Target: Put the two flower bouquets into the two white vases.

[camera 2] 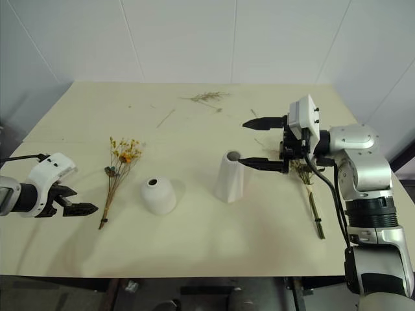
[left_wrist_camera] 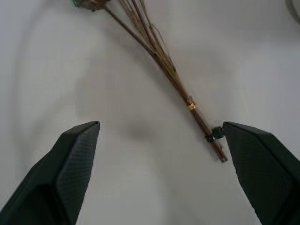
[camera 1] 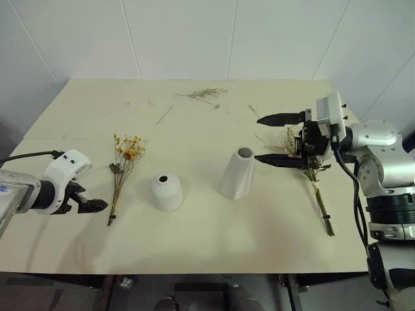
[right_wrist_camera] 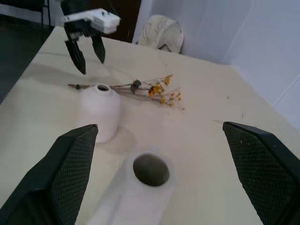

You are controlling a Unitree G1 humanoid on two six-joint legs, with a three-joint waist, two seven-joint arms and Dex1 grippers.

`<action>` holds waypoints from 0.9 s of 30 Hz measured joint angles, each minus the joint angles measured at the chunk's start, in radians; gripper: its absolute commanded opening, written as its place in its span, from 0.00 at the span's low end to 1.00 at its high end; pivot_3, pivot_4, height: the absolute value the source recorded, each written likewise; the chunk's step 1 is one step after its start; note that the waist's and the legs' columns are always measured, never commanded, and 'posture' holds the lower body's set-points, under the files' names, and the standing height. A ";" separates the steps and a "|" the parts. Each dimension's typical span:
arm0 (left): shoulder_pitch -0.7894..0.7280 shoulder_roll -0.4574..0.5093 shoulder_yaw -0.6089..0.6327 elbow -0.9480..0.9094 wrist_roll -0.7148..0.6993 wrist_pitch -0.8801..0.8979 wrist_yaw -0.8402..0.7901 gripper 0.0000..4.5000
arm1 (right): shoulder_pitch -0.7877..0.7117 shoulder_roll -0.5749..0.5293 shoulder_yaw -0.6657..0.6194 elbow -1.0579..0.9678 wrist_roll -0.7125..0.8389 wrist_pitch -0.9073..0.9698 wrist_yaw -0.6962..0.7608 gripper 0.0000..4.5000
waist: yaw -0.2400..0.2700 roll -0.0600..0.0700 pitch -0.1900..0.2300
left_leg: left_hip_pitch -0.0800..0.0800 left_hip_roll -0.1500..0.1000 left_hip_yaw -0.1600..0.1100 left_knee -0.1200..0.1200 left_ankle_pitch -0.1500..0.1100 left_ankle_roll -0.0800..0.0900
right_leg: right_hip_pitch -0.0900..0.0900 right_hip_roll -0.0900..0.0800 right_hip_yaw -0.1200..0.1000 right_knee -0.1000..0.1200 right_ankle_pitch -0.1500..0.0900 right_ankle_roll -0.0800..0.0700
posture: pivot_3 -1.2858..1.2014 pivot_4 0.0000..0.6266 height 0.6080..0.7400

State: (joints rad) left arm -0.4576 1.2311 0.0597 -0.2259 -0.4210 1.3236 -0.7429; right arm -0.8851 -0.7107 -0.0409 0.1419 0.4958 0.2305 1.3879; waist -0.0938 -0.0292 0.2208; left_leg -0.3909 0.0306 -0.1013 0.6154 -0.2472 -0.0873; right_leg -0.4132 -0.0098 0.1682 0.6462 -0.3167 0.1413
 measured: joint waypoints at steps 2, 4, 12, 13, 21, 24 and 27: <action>-0.063 -0.025 -0.034 0.005 0.000 0.030 0.016 0.99 | -0.014 -0.003 0.000 -0.025 0.010 0.011 0.013 1.00 | 0.001 0.000 0.000 | 0.000 0.000 0.000 0.000 0.000 0.000 | 0.000 0.000 0.000 0.000 0.000 0.000 | 0.52 0.24 1.00; -0.119 -0.054 -0.086 0.013 0.001 0.064 0.034 0.99 | -0.025 -0.004 0.002 -0.041 0.018 0.016 0.017 1.00 | 0.002 0.000 0.000 | 0.000 0.000 0.000 0.000 0.000 0.000 | 0.000 0.000 0.000 0.000 0.000 0.000 | 0.52 0.24 1.00; -0.204 -0.210 -0.171 0.132 0.070 0.129 0.173 0.99 | 0.041 0.002 -0.003 -0.162 0.071 0.075 -0.001 1.00 | 0.009 -0.001 0.000 | 0.000 0.000 0.000 0.001 0.000 0.000 | 0.000 0.000 0.000 0.000 0.000 0.000 | 0.52 0.24 1.00; -0.204 -0.228 -0.160 0.142 0.073 0.141 0.188 0.99 | 0.052 0.002 -0.003 -0.176 0.077 0.083 -0.008 1.00 | 0.009 -0.001 0.000 | -0.001 0.000 0.000 0.001 0.000 0.000 | 0.000 0.000 0.000 0.001 0.000 0.000 | 0.52 0.24 1.00; -0.227 -0.302 -0.109 0.207 0.089 0.181 0.257 0.99 | 0.127 0.002 -0.009 -0.276 0.116 0.138 -0.070 1.00 | 0.010 -0.001 0.000 | 0.000 -0.001 -0.001 0.007 0.000 0.000 | 0.001 0.000 0.000 0.006 0.000 0.000 | 0.52 0.24 1.00; -0.245 -0.314 -0.110 0.248 0.092 0.180 0.262 0.95 | 0.132 0.002 -0.009 -0.299 0.126 0.143 -0.087 1.00 | 0.009 -0.001 0.000 | 0.001 -0.001 -0.001 0.010 0.000 0.000 | 0.002 0.000 0.000 0.008 0.000 0.000 | 0.52 0.24 1.00; -0.256 -0.321 -0.105 0.277 0.094 0.179 0.271 0.80 | 0.142 0.002 -0.011 -0.304 0.134 0.146 -0.095 1.00 | 0.007 -0.001 0.000 | 0.002 -0.001 -0.001 0.012 0.000 0.000 | 0.004 0.000 0.000 0.008 0.001 0.001 | 0.52 0.24 1.00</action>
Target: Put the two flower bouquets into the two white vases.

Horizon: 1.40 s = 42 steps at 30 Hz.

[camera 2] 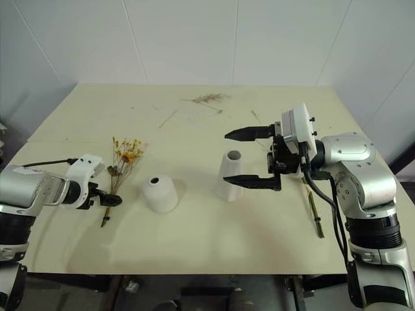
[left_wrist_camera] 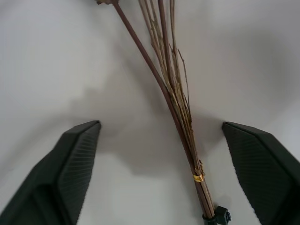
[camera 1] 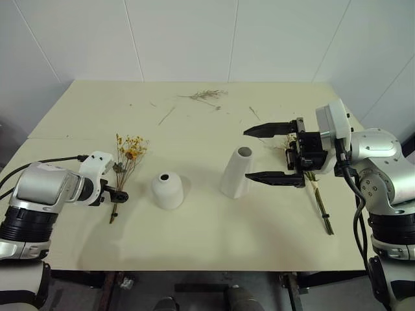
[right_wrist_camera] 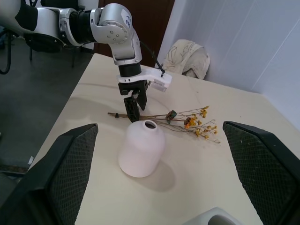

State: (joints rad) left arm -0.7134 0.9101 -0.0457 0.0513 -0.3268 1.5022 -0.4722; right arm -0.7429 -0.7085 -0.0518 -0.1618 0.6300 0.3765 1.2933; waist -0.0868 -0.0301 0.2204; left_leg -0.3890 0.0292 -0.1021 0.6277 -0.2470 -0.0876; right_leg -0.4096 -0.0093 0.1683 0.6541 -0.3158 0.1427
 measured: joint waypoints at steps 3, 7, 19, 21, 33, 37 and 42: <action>0.000 0.000 0.004 0.005 0.002 -0.002 0.002 0.60 | 0.008 0.000 0.000 -0.008 0.011 0.008 -0.002 1.00 | 0.000 0.000 0.000 | 0.000 0.000 0.000 0.000 0.000 0.000 | 0.000 0.000 0.000 0.000 0.000 0.000 | 0.52 0.24 1.00; 0.001 0.000 0.007 0.011 0.002 -0.012 0.003 0.34 | 0.009 -0.003 0.000 -0.016 0.019 0.016 -0.002 1.00 | 0.001 0.000 0.000 | 0.000 0.000 0.000 0.000 0.000 0.000 | 0.000 0.000 0.000 0.000 0.000 0.000 | 0.52 0.24 1.00; 0.010 0.015 0.034 0.100 0.001 -0.109 -0.050 0.01 | 0.062 -0.055 -0.001 -0.075 0.060 0.047 0.032 1.00 | 0.001 0.000 0.000 | 0.000 0.000 0.000 0.000 0.000 0.000 | 0.000 0.000 0.000 0.000 0.000 0.000 | 0.52 0.24 1.00; 0.010 0.012 0.055 0.134 0.000 -0.140 -0.056 0.01 | 0.071 -0.068 -0.002 -0.078 0.063 0.052 0.033 1.00 | 0.000 0.000 0.000 | 0.000 0.000 0.000 0.000 0.000 0.000 | 0.000 0.000 0.000 0.000 0.000 0.000 | 0.52 0.24 1.00; 0.028 -0.117 0.432 0.100 -0.282 -0.635 -0.399 0.01 | 0.129 -0.145 -0.064 -0.062 0.035 0.056 0.019 1.00 | 0.011 0.000 0.000 | -0.004 0.000 0.000 -0.003 -0.001 -0.001 | -0.001 -0.002 0.000 -0.007 0.000 0.000 | 0.52 0.24 1.00; 0.062 -0.201 0.528 0.045 -0.396 -0.685 -0.437 0.01 | 0.152 -0.160 -0.087 -0.058 0.020 0.054 -0.004 1.00 | 0.009 0.000 0.000 | -0.003 0.001 0.000 -0.003 -0.001 -0.001 | -0.001 -0.002 0.000 -0.008 0.000 0.001 | 0.52 0.24 1.00; 0.114 -0.321 0.590 -0.035 -0.494 -0.761 -0.424 0.01 | 0.180 -0.165 -0.121 -0.039 0.008 0.053 -0.040 1.00 | 0.010 0.000 0.000 | -0.004 0.001 0.000 -0.001 -0.001 -0.001 | 0.000 -0.002 0.000 -0.007 0.001 0.001 | 0.52 0.24 1.00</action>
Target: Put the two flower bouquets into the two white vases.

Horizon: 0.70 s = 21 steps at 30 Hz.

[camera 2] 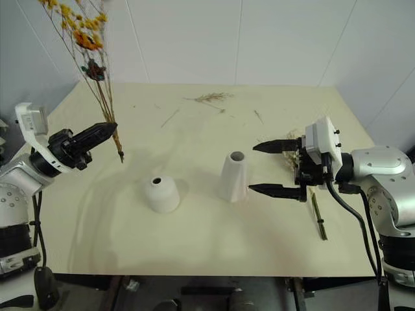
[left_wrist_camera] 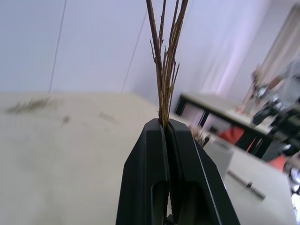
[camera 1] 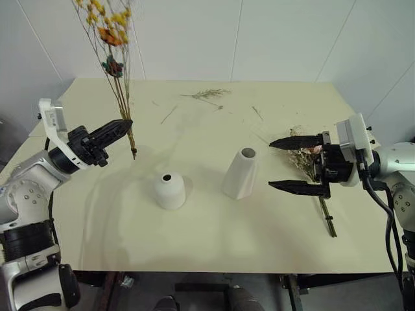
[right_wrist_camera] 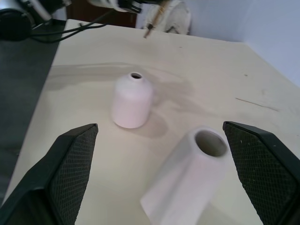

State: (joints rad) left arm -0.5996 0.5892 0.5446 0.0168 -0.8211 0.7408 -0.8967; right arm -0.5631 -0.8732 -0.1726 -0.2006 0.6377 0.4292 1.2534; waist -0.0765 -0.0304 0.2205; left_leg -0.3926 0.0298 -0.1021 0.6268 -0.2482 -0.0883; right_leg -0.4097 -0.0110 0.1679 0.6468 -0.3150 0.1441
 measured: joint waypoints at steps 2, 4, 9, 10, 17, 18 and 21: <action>0.038 -0.060 0.004 -0.035 -0.018 -0.045 0.019 0.01 | 0.015 0.000 -0.012 0.000 -0.002 -0.003 -0.013 1.00 | 0.000 0.000 0.000 | 0.001 0.000 0.000 0.001 0.000 0.000 | 0.001 0.000 0.000 0.000 0.000 0.000 | 0.52 0.24 1.00; 0.074 -0.118 0.005 -0.064 -0.029 -0.089 0.036 0.01 | 0.037 0.000 -0.028 -0.001 -0.003 -0.004 -0.028 1.00 | 0.000 0.000 0.000 | 0.001 0.000 0.000 0.001 0.000 0.000 | 0.001 0.000 0.000 0.000 0.000 0.001 | 0.52 0.24 1.00; 0.150 -0.214 -0.022 -0.127 -0.019 -0.219 0.079 0.01 | 0.071 -0.007 -0.047 -0.014 -0.002 0.002 -0.062 1.00 | 0.000 0.000 0.000 | 0.000 0.000 0.000 0.002 0.000 0.000 | 0.001 0.000 0.001 -0.001 0.001 0.001 | 0.52 0.24 1.00; 0.159 -0.228 -0.036 -0.129 -0.012 -0.247 0.079 0.01 | 0.071 -0.007 -0.052 -0.015 -0.002 0.002 -0.068 1.00 | 0.001 0.000 0.000 | 0.001 -0.001 0.000 0.002 0.000 0.000 | 0.002 0.000 0.001 -0.001 0.001 0.001 | 0.52 0.24 1.00; 0.245 -0.269 -0.145 -0.132 0.052 -0.400 0.050 0.01 | 0.071 -0.020 -0.064 -0.015 0.000 0.010 -0.086 1.00 | 0.000 0.000 0.000 | 0.001 -0.001 0.001 0.001 0.000 0.000 | 0.002 0.001 0.001 -0.002 0.001 0.001 | 0.52 0.24 1.00; 0.254 -0.269 -0.157 -0.132 0.057 -0.418 0.043 0.01 | 0.071 -0.023 -0.067 -0.015 0.000 0.012 -0.087 1.00 | 0.001 0.000 0.000 | 0.001 -0.001 0.001 0.001 0.000 0.000 | 0.002 0.001 0.001 -0.003 0.001 0.001 | 0.52 0.24 1.00; 0.258 -0.269 -0.172 -0.130 0.062 -0.447 0.040 0.01 | 0.071 -0.033 -0.071 -0.016 0.001 0.018 -0.087 1.00 | 0.001 0.000 0.000 | 0.001 -0.001 0.001 0.001 0.000 0.000 | 0.002 0.001 0.001 -0.003 0.001 0.001 | 0.52 0.24 1.00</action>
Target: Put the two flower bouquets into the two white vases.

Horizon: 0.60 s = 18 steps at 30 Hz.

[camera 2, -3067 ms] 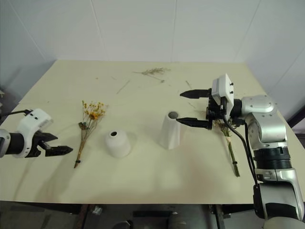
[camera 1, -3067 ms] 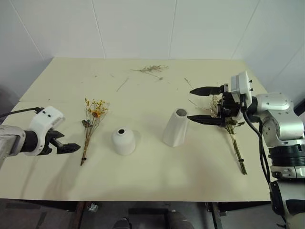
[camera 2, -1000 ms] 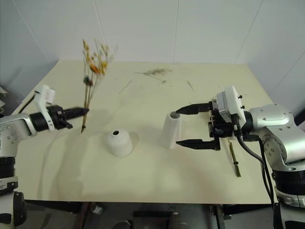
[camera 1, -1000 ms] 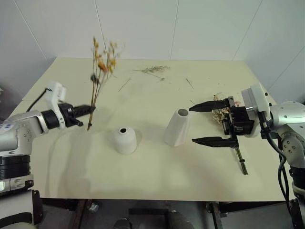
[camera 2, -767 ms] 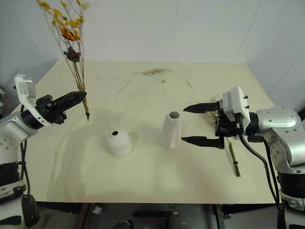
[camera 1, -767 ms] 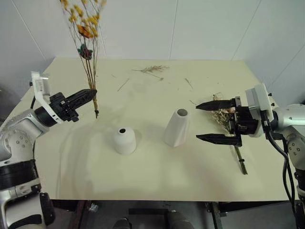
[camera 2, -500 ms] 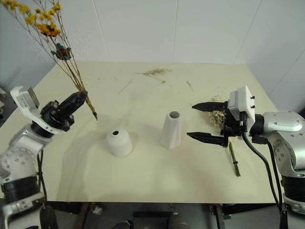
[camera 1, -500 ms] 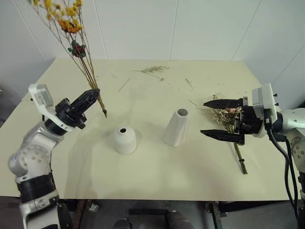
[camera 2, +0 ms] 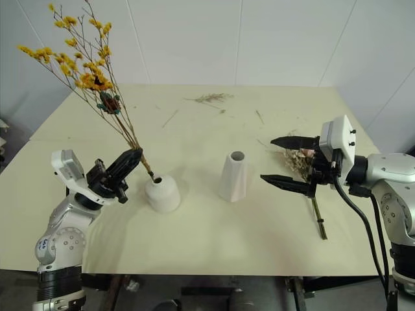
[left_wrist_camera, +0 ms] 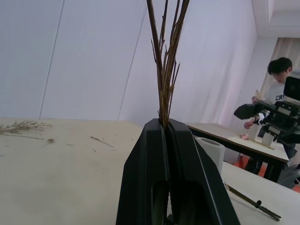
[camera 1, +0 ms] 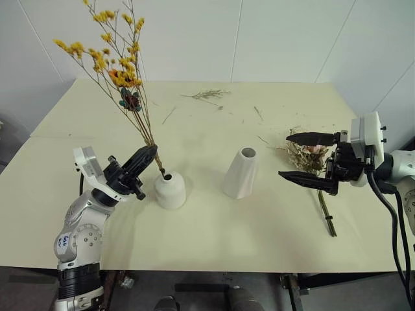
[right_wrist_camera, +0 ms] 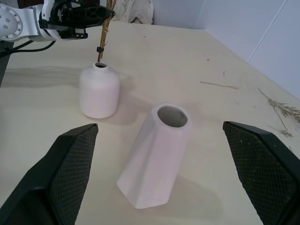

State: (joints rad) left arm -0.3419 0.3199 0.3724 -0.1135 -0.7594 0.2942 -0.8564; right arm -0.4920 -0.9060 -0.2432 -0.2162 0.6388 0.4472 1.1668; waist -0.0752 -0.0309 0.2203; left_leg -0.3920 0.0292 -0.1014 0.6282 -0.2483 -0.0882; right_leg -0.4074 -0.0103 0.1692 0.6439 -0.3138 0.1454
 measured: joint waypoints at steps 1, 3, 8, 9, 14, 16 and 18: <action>0.001 0.000 -0.001 0.002 0.000 -0.011 -0.004 0.01 | 0.001 -0.004 -0.001 -0.002 0.000 0.006 -0.001 1.00 | 0.000 0.000 0.000 | 0.000 0.000 0.000 0.000 0.000 0.000 | 0.000 0.000 0.000 0.000 0.000 0.000 | 0.52 0.24 1.00; 0.003 0.001 -0.003 0.004 0.000 -0.020 -0.008 0.01 | 0.006 -0.005 -0.001 -0.009 0.001 0.013 -0.002 1.00 | -0.001 0.000 0.000 | 0.000 0.000 0.000 0.000 0.000 0.000 | 0.000 0.000 0.000 0.000 0.000 0.000 | 0.52 0.24 1.00; 0.010 0.005 -0.021 0.008 0.000 -0.035 -0.019 0.01 | 0.013 -0.005 -0.002 -0.019 0.009 0.017 -0.009 1.00 | 0.000 0.000 0.000 | 0.000 0.000 0.000 0.000 0.000 0.000 | 0.000 0.000 0.000 0.000 0.000 0.000 | 0.52 0.24 1.00; 0.013 0.007 -0.023 0.008 0.000 -0.037 -0.022 0.01 | 0.017 -0.005 -0.002 -0.019 0.009 0.017 -0.011 1.00 | 0.000 0.000 0.000 | 0.000 0.000 0.000 0.000 0.000 0.000 | 0.000 0.000 0.000 0.000 0.000 0.000 | 0.52 0.24 1.00; 0.036 0.009 -0.042 0.012 0.015 -0.059 -0.037 0.01 | 0.027 -0.005 -0.002 -0.019 0.012 0.017 -0.024 1.00 | -0.002 0.000 0.000 | 0.000 0.000 0.000 0.000 0.000 0.000 | 0.000 0.000 0.000 0.000 0.000 0.000 | 0.52 0.24 1.00; 0.044 0.012 -0.046 0.018 0.025 -0.071 -0.045 0.01 | 0.027 -0.005 -0.002 -0.020 0.012 0.017 -0.028 1.00 | -0.001 0.000 0.000 | 0.000 0.000 0.000 0.000 0.000 0.000 | 0.000 0.000 0.000 0.000 0.000 0.000 | 0.52 0.24 1.00; 0.044 0.015 -0.047 0.033 0.036 -0.093 -0.051 0.01 | 0.027 -0.005 -0.002 -0.023 0.013 0.017 -0.033 1.00 | -0.001 0.000 0.000 | 0.000 0.000 0.000 0.000 0.000 0.000 | 0.000 0.000 0.000 0.000 0.000 0.000 | 0.52 0.24 1.00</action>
State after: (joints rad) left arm -0.2980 0.3351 0.3257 -0.0802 -0.7235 0.2013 -0.9072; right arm -0.4649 -0.9110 -0.2449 -0.2395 0.6519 0.4641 1.1342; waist -0.0759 -0.0309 0.2203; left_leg -0.3919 0.0292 -0.1013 0.6279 -0.2484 -0.0881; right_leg -0.4074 -0.0103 0.1692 0.6435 -0.3139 0.1453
